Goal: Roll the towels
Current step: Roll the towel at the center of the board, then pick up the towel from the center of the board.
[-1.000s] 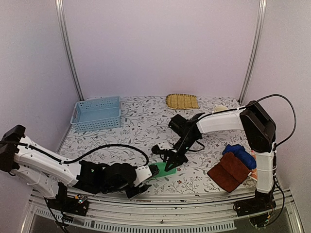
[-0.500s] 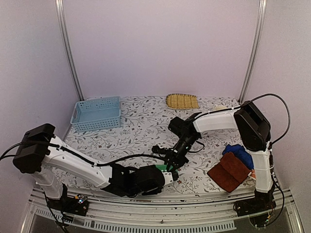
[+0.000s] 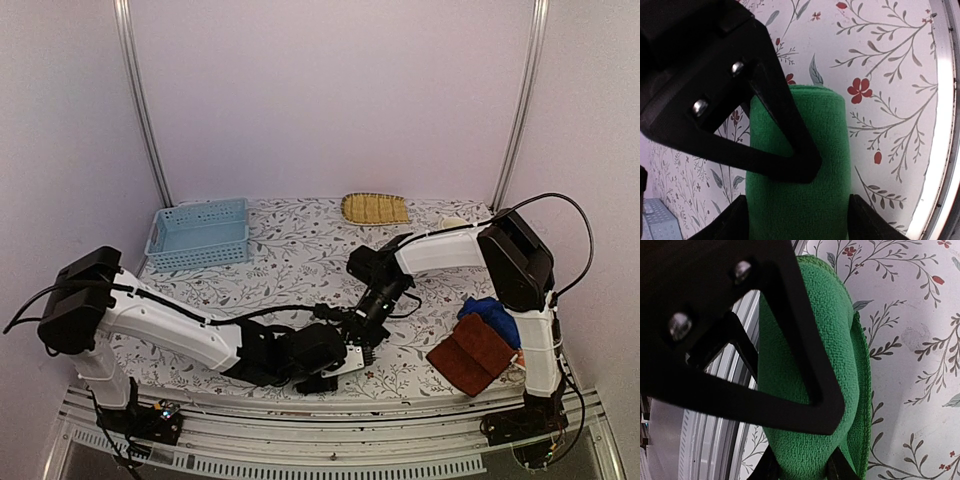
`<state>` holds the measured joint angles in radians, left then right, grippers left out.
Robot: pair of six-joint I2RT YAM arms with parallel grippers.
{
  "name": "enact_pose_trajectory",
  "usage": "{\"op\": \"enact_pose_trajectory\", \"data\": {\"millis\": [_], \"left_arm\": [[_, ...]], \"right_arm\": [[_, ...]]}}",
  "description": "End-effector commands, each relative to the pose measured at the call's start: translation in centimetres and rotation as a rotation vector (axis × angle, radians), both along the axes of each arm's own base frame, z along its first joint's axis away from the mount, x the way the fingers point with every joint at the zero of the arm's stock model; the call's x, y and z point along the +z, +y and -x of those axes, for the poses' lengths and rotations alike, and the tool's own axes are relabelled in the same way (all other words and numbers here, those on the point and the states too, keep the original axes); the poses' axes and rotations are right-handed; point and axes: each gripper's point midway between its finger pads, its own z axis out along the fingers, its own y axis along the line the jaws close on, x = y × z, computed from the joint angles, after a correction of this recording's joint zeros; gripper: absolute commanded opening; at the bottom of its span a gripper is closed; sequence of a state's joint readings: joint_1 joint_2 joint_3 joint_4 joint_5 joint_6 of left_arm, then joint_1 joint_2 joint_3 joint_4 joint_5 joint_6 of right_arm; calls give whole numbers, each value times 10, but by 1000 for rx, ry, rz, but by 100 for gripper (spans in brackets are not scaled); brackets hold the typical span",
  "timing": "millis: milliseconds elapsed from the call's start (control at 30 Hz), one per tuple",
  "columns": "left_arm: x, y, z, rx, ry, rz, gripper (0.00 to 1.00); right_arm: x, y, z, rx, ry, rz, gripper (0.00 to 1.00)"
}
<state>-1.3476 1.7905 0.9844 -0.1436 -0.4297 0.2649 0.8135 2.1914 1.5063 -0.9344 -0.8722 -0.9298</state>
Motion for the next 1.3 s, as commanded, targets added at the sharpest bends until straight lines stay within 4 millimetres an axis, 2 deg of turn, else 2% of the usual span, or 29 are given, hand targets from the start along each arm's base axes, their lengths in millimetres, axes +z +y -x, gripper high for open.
{"op": "enact_pose_trajectory", "data": {"millis": [0, 267, 400, 433, 467, 533, 633, 733, 833, 933, 1000, 1067, 1267], "left_arm": [[-26, -1, 7, -20, 106, -63, 66], [-48, 3, 1, 13, 105, -147, 58], [-52, 10, 0, 33, 100, -182, 53], [-66, 17, 0, 48, 109, -220, 52], [-70, 22, 0, 60, 116, -239, 51], [-73, 29, 0, 88, 129, -251, 49], [-77, 38, 2, 119, 163, -253, 42], [-79, 44, 4, 139, 205, -244, 31], [-82, 46, 6, 152, 235, -238, 20], [-83, 47, 5, 174, 260, -224, 11], [-70, 42, 2, 189, 273, -178, 8], [-69, 40, 0, 208, 302, -159, 5], [-67, 39, -1, 250, 423, -106, 0]], "right_arm": [[-55, -39, 22, 34, 34, 263, 17], [-50, -38, 22, 33, 32, 254, 18], [-45, -38, 22, 28, 31, 240, 18], [-42, -37, 21, 25, 29, 235, 18], [-40, -37, 19, 19, 26, 229, 18], [-33, -39, 16, 3, 22, 218, 25], [-12, -43, 9, -26, 13, 176, 37], [26, -50, -1, -56, -2, 95, 46], [61, -63, -9, -91, -11, 25, 51], [85, -75, -22, -151, -53, -31, 53], [93, -83, -34, -213, -80, -56, 52], [97, -90, -43, -285, -82, -74, 53], [88, -103, -46, -373, -34, -103, 53]]}}
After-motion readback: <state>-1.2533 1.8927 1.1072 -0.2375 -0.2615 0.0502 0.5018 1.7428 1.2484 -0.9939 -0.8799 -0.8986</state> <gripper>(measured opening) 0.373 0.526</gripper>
